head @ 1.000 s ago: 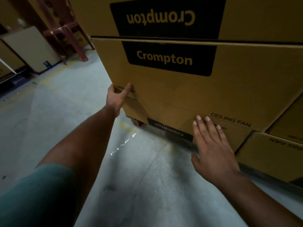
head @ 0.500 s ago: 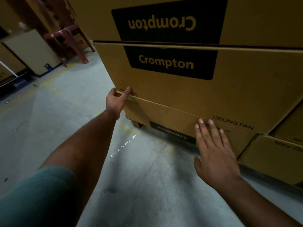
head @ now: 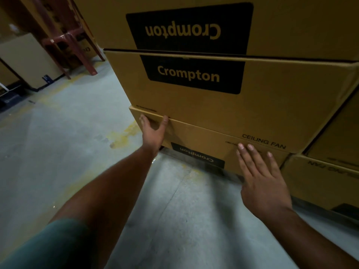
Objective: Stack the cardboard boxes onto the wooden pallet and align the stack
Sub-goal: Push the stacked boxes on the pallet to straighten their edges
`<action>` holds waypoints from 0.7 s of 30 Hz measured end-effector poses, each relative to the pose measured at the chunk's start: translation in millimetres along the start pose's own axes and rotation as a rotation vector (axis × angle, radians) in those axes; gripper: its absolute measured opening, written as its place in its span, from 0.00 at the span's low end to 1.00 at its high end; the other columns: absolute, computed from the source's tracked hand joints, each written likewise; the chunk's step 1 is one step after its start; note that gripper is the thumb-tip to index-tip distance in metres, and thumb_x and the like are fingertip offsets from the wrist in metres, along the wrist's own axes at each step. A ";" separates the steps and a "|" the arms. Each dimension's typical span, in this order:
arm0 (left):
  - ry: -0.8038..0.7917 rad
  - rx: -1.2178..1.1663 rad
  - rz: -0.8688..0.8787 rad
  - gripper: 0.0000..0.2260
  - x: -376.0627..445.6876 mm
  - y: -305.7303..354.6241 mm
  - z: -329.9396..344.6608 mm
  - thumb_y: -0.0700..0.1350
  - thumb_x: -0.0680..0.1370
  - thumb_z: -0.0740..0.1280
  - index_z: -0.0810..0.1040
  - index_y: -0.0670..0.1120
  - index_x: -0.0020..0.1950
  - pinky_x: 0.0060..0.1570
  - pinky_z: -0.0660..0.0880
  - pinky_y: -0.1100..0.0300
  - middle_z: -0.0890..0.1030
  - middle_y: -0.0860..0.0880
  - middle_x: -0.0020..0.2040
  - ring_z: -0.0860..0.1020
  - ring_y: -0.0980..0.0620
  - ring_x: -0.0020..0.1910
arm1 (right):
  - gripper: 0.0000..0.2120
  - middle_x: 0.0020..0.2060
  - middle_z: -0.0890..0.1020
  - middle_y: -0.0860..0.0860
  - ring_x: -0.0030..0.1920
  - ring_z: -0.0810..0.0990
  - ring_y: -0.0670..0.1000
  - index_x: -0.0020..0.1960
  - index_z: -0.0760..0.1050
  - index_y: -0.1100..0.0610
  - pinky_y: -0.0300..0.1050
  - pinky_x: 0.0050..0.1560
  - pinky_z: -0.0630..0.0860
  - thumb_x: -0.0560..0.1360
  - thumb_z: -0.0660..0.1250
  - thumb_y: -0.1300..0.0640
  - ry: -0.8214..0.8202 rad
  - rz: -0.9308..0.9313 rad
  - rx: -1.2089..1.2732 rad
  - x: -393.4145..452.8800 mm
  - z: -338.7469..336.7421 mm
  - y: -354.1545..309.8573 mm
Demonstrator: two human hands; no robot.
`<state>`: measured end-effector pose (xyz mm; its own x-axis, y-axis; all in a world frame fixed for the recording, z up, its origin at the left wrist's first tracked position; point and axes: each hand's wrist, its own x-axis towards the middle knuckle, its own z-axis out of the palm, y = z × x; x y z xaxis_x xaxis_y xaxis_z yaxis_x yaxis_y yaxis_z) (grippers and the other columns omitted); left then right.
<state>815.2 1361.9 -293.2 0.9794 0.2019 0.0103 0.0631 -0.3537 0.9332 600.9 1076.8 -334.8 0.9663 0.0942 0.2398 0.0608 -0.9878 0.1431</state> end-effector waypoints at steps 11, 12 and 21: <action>-0.158 0.071 -0.051 0.67 -88.0 5.6 102.7 0.58 0.65 0.82 0.30 0.48 0.82 0.69 0.50 0.60 0.29 0.50 0.82 0.41 0.43 0.82 | 0.39 0.84 0.46 0.58 0.84 0.43 0.58 0.84 0.50 0.60 0.65 0.82 0.50 0.77 0.60 0.52 0.002 0.196 0.005 -42.6 8.3 34.2; -0.144 0.064 -0.036 0.67 -88.7 4.4 103.4 0.57 0.66 0.82 0.31 0.48 0.82 0.69 0.50 0.60 0.29 0.50 0.82 0.41 0.43 0.82 | 0.39 0.84 0.47 0.58 0.84 0.44 0.57 0.84 0.51 0.61 0.65 0.81 0.51 0.76 0.60 0.52 0.013 0.176 -0.011 -43.8 9.1 38.1; -0.181 0.100 -0.035 0.67 -90.1 7.5 99.7 0.59 0.66 0.81 0.30 0.46 0.82 0.67 0.53 0.63 0.28 0.48 0.81 0.43 0.42 0.83 | 0.44 0.85 0.43 0.55 0.84 0.42 0.56 0.85 0.47 0.59 0.61 0.82 0.45 0.75 0.61 0.47 0.019 0.071 0.000 -44.7 15.0 56.0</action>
<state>746.6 1250.0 -323.0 0.9942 0.0511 -0.0948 0.1076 -0.4401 0.8915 564.8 1015.4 -351.9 0.9632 0.0258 0.2674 -0.0081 -0.9921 0.1252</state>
